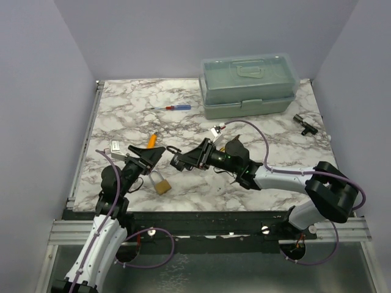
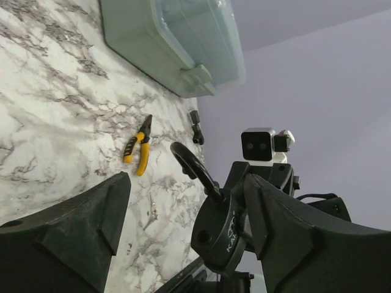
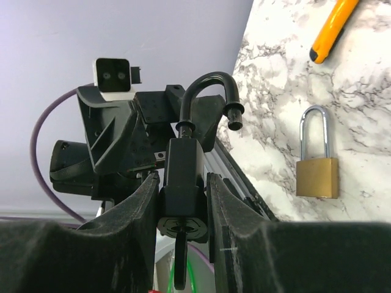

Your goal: Unlock with the key

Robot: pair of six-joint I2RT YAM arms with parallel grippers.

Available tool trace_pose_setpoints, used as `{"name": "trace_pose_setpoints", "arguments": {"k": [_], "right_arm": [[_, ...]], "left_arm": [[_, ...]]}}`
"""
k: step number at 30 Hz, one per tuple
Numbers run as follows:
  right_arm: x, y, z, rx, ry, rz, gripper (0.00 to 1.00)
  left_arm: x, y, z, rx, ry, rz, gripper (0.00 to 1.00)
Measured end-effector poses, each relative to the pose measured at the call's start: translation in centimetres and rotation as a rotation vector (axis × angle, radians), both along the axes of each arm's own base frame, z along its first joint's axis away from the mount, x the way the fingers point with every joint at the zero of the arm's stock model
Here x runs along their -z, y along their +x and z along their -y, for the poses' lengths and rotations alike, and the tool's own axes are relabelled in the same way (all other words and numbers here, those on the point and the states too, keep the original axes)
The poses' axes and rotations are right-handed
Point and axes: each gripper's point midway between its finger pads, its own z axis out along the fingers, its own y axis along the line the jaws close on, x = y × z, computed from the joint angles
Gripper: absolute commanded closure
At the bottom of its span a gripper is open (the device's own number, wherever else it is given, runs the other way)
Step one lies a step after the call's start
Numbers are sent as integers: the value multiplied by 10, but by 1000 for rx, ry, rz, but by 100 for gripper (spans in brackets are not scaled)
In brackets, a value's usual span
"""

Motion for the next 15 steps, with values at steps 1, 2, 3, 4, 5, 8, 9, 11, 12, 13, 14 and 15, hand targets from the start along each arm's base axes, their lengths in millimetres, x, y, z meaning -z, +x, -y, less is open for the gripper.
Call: {"name": "trace_pose_setpoints", "arguments": {"k": [1, 2, 3, 4, 5, 8, 9, 11, 12, 13, 14, 15], "right_arm": [[1, 2, 2, 9, 0, -4, 100], [4, 4, 4, 17, -2, -11, 100], [8, 5, 7, 26, -8, -22, 100], [13, 7, 10, 35, -15, -33, 100], [17, 9, 13, 44, -22, -42, 100], [33, 17, 25, 81, -53, -78, 100], [36, 20, 29, 93, -58, -84, 100], [43, 28, 37, 120, -73, -95, 100], [44, 35, 41, 138, -75, -97, 100], [45, 41, 46, 156, -82, -96, 100], [47, 46, 50, 171, -90, -94, 100], [49, 51, 54, 184, -97, -90, 100]], "left_arm": [[3, 1, 0, -1, 11, -10, 17], [7, 2, 0, -1, 28, -21, 17], [11, 3, -1, -5, 47, -36, 17], [14, 4, -2, -8, 62, -49, 17], [16, 5, -3, -14, 79, -64, 17], [13, 8, -7, -35, 135, -96, 17], [9, 9, -10, -46, 160, -104, 17], [-10, 14, -16, -72, 234, -112, 17], [-22, 16, -18, -83, 258, -97, 17], [-34, 19, -21, -92, 290, -82, 17], [-44, 21, -23, -97, 330, -77, 17], [-51, 23, -24, -96, 360, -68, 17]]}}
